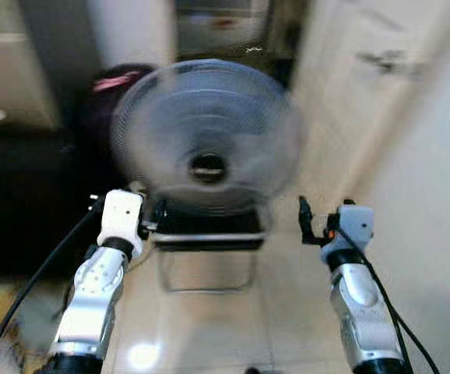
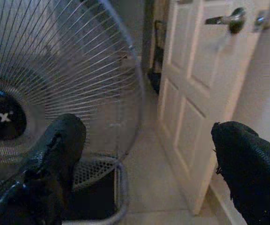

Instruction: Clean up the room

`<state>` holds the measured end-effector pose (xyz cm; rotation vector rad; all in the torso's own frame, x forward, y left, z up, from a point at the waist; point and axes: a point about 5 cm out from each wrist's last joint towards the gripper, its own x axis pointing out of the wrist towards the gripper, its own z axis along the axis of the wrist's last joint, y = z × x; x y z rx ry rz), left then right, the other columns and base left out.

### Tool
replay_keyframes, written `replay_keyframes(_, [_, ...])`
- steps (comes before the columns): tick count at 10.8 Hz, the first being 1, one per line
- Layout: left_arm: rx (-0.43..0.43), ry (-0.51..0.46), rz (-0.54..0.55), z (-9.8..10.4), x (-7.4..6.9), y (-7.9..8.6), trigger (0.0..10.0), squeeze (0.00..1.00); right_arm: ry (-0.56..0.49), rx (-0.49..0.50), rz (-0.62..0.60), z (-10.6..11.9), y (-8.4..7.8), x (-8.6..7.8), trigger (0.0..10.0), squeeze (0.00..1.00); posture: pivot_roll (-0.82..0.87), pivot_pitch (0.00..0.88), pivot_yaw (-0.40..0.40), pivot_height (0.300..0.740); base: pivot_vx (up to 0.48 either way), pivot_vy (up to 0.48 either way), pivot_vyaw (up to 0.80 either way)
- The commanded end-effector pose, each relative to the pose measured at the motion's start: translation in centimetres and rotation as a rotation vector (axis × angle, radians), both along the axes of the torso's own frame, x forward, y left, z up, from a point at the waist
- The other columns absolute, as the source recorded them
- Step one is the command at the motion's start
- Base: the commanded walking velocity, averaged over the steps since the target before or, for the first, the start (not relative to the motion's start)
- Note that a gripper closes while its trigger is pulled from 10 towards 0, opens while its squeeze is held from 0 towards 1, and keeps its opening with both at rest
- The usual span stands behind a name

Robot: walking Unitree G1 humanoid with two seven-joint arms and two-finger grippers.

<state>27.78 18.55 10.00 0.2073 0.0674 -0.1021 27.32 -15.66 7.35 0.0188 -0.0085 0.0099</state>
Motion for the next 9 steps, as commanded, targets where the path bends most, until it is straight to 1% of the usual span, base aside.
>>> replay_keyframes(1, [-0.003,-0.013,0.016,0.25,0.09,0.15,10.0,0.0,0.005,0.0,0.04,-0.17,0.37,0.03,10.0,0.0,0.03,0.0,0.0,0.74,0.349,0.0,0.0])
replay_keyframes(2, [-0.004,-0.014,0.019,0.26,0.09,0.19,10.0,0.0,0.013,-0.018,0.055,-0.27,0.6,0.03,10.0,0.0,0.03,0.0,0.0,0.74,0.349,0.0,0.0])
replay_keyframes(3, [-0.004,-0.018,0.023,0.31,0.16,0.21,10.0,0.0,0.016,-0.01,0.065,-0.33,0.65,0.05,10.0,0.0,0.02,0.0,0.0,0.74,0.349,0.0,0.0])
replay_keyframes(5, [-0.003,-0.022,0.03,0.41,0.25,0.37,10.0,0.0,0.022,-0.049,0.119,-0.44,1.11,0.06,10.0,0.0,0.03,0.0,0.0,0.74,0.349,0.0,0.0])
replay_keyframes(6, [-0.004,-0.022,0.031,0.43,0.26,0.4,10.0,0.0,0.023,-0.046,0.114,-0.49,1.11,0.12,10.0,0.0,0.03,0.0,0.0,0.74,0.345,0.0,0.8])
replay_keyframes(7, [-0.005,-0.021,0.029,0.42,0.26,0.37,10.0,0.0,0.024,-0.001,0.087,-0.58,0.89,0.12,10.0,0.0,0.02,0.0,-0.001,0.74,0.345,0.0,0.0])
replay_keyframes(9, [-0.007,0.005,0.015,0.11,0.26,0.32,10.0,0.0,0.032,-0.016,0.083,-0.78,0.83,0.14,10.0,0.0,0.02,0.0,-0.001,0.74,0.3,0.0,0.0])
